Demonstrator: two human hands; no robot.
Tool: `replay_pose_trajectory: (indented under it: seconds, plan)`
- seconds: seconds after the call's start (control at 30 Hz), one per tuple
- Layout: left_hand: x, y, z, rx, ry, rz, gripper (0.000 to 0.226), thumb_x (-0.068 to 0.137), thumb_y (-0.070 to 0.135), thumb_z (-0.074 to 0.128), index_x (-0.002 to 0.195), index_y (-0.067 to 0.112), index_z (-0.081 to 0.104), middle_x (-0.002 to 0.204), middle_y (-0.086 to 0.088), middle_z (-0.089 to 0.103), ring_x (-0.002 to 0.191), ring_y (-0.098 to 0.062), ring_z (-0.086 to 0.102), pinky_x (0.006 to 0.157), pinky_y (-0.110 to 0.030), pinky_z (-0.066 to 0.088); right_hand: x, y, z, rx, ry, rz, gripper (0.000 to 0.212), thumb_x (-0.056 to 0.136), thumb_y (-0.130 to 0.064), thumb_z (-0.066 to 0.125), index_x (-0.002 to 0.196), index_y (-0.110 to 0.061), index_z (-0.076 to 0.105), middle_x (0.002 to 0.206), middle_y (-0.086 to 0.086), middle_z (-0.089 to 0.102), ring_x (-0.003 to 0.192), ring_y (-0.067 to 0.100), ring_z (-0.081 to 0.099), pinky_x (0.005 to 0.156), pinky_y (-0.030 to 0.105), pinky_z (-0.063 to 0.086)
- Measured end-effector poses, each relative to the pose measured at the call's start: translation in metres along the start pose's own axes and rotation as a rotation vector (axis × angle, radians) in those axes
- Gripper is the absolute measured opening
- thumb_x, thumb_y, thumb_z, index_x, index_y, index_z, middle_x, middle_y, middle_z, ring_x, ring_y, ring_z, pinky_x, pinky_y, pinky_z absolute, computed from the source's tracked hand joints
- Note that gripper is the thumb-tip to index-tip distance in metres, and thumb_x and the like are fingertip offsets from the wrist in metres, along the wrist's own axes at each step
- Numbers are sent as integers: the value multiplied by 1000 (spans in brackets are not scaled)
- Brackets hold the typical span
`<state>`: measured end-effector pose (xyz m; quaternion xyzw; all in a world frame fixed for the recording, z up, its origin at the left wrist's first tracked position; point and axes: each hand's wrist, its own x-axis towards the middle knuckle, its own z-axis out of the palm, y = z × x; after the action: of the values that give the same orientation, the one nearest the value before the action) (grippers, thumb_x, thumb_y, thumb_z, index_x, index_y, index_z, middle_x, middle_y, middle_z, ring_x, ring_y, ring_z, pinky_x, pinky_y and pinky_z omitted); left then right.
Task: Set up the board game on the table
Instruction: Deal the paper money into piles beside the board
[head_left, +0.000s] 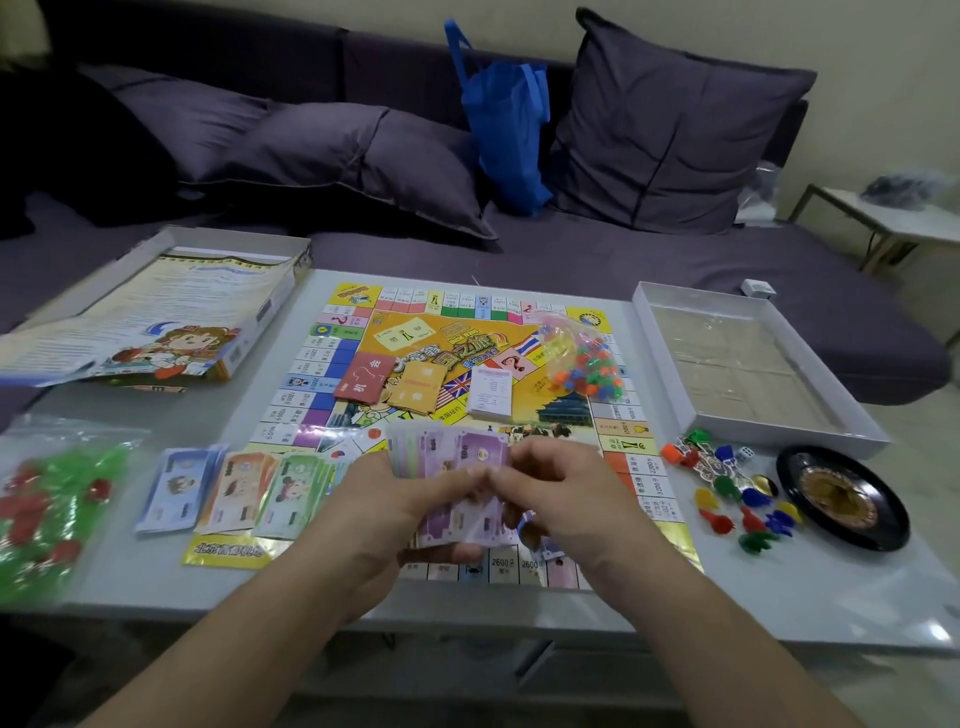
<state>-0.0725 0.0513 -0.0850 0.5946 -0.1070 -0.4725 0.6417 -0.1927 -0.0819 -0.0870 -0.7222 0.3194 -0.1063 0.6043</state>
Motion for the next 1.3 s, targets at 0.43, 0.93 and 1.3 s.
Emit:
replay_pose_trajectory:
  seconds: [0.43,0.93,1.3]
  plan:
    - [1,2,-8,47,56,6,28,88,7,78,115,3,69,96,-20,80,84,-39,79,52,-43,64,5,4,-2,-87,90,-14,13,99,-19,71,86,-17,73,70,2,72,61,16,64,57,38,52]
    - [4,4,-15,0,129,-1,24,94,4,71,116,-2,64,96,-24,78,84,-40,78,59,-50,65,14,4,-8,-12,125,53,9,100,-14,69,95,-9,74,82,19,75,61,19,62,49,30,45]
    - [8,24,-45,-33,312,87,23,94,3,70,115,2,63,96,-21,79,85,-40,79,73,-57,65,30,14,4,-512,168,76,12,96,-27,75,87,-23,68,81,-3,72,73,14,70,70,41,62]
